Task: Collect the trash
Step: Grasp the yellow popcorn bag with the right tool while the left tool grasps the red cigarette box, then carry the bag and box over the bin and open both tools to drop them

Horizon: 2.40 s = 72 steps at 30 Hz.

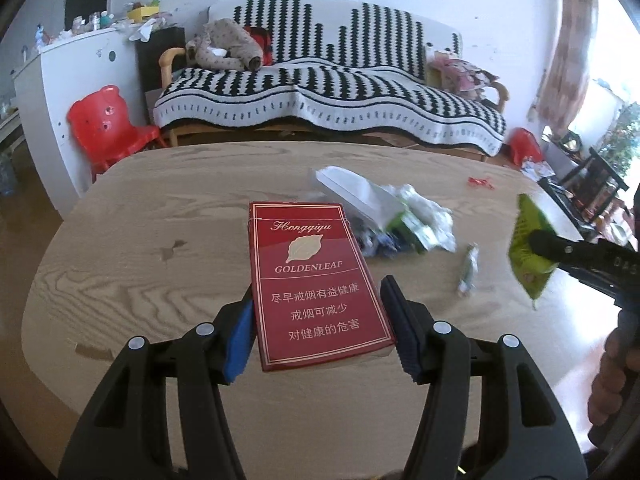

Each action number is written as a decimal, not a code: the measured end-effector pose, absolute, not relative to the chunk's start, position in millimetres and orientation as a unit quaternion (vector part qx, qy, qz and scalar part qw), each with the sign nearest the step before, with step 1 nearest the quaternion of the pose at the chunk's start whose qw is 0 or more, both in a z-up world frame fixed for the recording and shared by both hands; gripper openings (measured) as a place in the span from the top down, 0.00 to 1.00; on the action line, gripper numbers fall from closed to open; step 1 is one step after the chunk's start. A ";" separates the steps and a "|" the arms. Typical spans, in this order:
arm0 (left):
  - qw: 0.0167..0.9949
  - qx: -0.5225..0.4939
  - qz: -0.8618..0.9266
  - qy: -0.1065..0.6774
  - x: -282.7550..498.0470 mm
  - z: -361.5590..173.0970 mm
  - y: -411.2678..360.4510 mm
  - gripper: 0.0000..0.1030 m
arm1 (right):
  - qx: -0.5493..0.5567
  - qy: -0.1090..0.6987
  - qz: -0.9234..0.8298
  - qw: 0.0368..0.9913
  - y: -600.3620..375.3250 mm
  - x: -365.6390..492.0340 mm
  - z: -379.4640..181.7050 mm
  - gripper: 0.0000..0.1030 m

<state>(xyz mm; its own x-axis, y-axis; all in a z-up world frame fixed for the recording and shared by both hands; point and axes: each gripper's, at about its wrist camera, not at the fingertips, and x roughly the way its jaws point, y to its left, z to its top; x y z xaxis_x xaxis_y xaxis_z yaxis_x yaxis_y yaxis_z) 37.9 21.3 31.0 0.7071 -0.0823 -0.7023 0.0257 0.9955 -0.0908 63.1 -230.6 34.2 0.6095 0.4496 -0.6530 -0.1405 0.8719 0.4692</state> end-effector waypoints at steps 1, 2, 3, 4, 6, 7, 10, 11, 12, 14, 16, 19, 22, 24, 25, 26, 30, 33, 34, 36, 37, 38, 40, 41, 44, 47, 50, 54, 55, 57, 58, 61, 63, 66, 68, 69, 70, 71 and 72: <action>0.924 -0.035 -0.036 0.379 27.2 33.0 18.8 0.44 | 0.183 0.408 0.171 0.878 -229.1 55.4 34.6 0.57; 0.925 -0.033 -0.042 0.376 17.7 34.8 16.4 0.44 | 0.176 0.407 0.175 0.879 -227.4 45.1 35.5 0.57; 0.926 -0.031 -0.046 0.374 10.3 35.4 15.0 0.44 | 0.172 0.407 0.180 0.879 -225.9 35.3 36.0 0.57; 0.926 -0.029 -0.053 0.372 0.5 36.0 14.9 0.44 | 0.168 0.406 0.185 0.879 -224.4 27.0 36.6 0.57; 0.925 -0.027 -0.065 0.373 -16.9 36.1 10.4 0.44 | 0.157 0.404 0.195 0.880 -220.5 5.4 37.7 0.57; 0.924 -0.027 -0.073 0.374 -24.3 35.3 8.9 0.44 | 0.154 0.404 0.199 0.879 -219.2 -2.1 37.7 0.57; 0.921 -0.019 -0.094 0.377 -49.0 32.0 1.5 0.44 | 0.140 0.405 0.215 0.878 -213.7 -33.1 35.4 0.57; 0.920 -0.012 -0.101 0.378 -59.9 28.5 -2.0 0.44 | 0.136 0.406 0.219 0.877 -212.5 -40.1 34.2 0.57; 0.919 -0.008 -0.104 0.380 -66.6 25.9 -4.0 0.44 | 0.133 0.407 0.222 0.876 -211.1 -48.9 32.5 0.57; 0.912 0.001 -0.118 0.393 -83.1 16.0 -8.1 0.44 | 0.127 0.413 0.229 0.873 -210.6 -67.0 26.9 0.57; 0.905 0.002 -0.129 0.405 -96.8 6.4 -11.3 0.44 | 0.124 0.420 0.234 0.868 -211.4 -83.3 20.9 0.57; 0.892 0.000 -0.147 0.427 -115.8 -9.5 -14.1 0.44 | 0.122 0.434 0.241 0.859 -214.1 -108.7 8.2 0.57; 0.877 0.003 -0.163 0.453 -133.0 -28.7 -23.7 0.44 | 0.123 0.450 0.241 0.851 -217.9 -135.2 -7.4 0.57; 0.865 0.004 -0.176 0.469 -145.9 -40.1 -31.5 0.44 | 0.126 0.465 0.238 0.844 -220.9 -152.0 -20.1 0.57; 0.860 0.005 -0.182 0.476 -150.8 -44.6 -34.9 0.44 | 0.126 0.472 0.237 0.840 -221.8 -159.4 -26.0 0.57; 0.853 0.008 -0.190 0.485 -157.4 -51.1 -39.6 0.44 | 0.129 0.483 0.234 0.834 -223.8 -169.6 -35.0 0.57; 0.831 0.012 -0.210 0.515 -174.5 -72.0 -51.6 0.44 | 0.122 0.517 0.224 0.817 -225.6 -196.3 -60.8 0.57; 0.811 0.008 -0.222 0.541 -181.2 -86.8 -58.8 0.44 | 0.124 0.549 0.218 0.798 -224.9 -213.0 -80.4 0.57; 0.806 0.005 -0.223 0.549 -182.5 -91.9 -60.2 0.44 | 0.128 0.558 0.215 0.791 -226.1 -217.2 -86.2 0.57; 0.791 0.002 -0.225 0.569 -184.9 -102.9 -63.7 0.44 | 0.133 0.573 0.211 0.780 -227.5 -221.8 -95.3 0.57; 0.786 -0.001 -0.225 0.575 -185.0 -107.2 -64.4 0.44 | 0.131 0.578 0.206 0.778 -228.1 -222.2 -97.7 0.57; 0.780 -0.005 -0.224 0.584 -184.9 -111.6 -64.8 0.44 | 0.128 0.584 0.198 0.777 -228.5 -221.8 -100.5 0.57; 0.765 -0.006 -0.217 0.606 -184.8 -125.0 -65.1 0.44 | 0.133 0.592 0.187 0.772 -232.0 -220.1 -104.7 0.57; 0.755 -0.006 -0.213 0.620 -184.4 -133.6 -65.2 0.44 | 0.135 0.597 0.183 0.770 -233.6 -219.3 -107.0 0.57; 0.729 -0.022 -0.206 0.653 -182.8 -152.2 -64.4 0.44 | 0.146 0.615 0.173 0.756 -235.5 -213.6 -117.3 0.57; 0.718 -0.024 -0.201 0.665 -181.4 -159.2 -67.8 0.44 | 0.152 0.624 0.168 0.748 -236.1 -208.6 -124.4 0.57; 0.719 -0.020 -0.202 0.664 -179.5 -158.2 -68.8 0.44 | 0.151 0.624 0.169 0.748 -235.1 -208.2 -123.8 0.56; 0.719 -0.018 -0.205 0.663 -178.9 -157.0 -71.5 0.44 | 0.152 0.622 0.170 0.749 -233.4 -208.0 -122.4 0.56; 0.720 -0.019 -0.204 0.663 -178.4 -156.8 -71.3 0.44 | 0.151 0.622 0.171 0.749 -233.0 -207.5 -122.3 0.56; 0.720 -0.020 -0.203 0.663 -177.6 -156.1 -69.4 0.44 | 0.150 0.621 0.172 0.750 -232.3 -205.6 -121.8 0.56; 0.720 -0.021 -0.202 0.663 -177.2 -156.0 -68.9 0.44 | 0.149 0.621 0.172 0.750 -232.3 -205.8 -121.0 0.56; 0.720 -0.022 -0.200 0.664 -176.1 -156.2 -68.1 0.44 | 0.151 0.620 0.172 0.750 -233.5 -206.1 -120.8 0.56; 0.719 -0.023 -0.202 0.665 -176.0 -156.2 -68.7 0.44 | 0.153 0.620 0.172 0.750 -234.1 -205.7 -120.4 0.56; 0.719 -0.021 -0.204 0.664 -175.5 -155.4 -70.1 0.44 | 0.154 0.620 0.171 0.751 -233.9 -205.1 -120.3 0.56; 0.718 -0.023 -0.204 0.665 -175.0 -155.3 -69.1 0.44 | 0.153 0.619 0.170 0.751 -233.5 -204.9 -120.1 0.55; 0.719 -0.023 -0.204 0.664 -175.2 -155.5 -69.0 0.44 | 0.152 0.618 0.170 0.752 -233.4 -204.8 -119.7 0.55; 0.719 -0.023 -0.203 0.664 -175.2 -155.6 -68.8 0.44 | 0.151 0.617 0.169 0.754 -233.5 -204.7 -119.0 0.55; 0.720 -0.024 -0.203 0.663 -174.9 -155.2 -68.6 0.44 | 0.150 0.617 0.169 0.754 -232.4 -204.7 -118.6 0.55; 0.720 -0.023 -0.203 0.663 -175.1 -155.7 -68.8 0.44 | 0.150 0.617 0.169 0.754 -231.6 -204.8 -118.7 0.54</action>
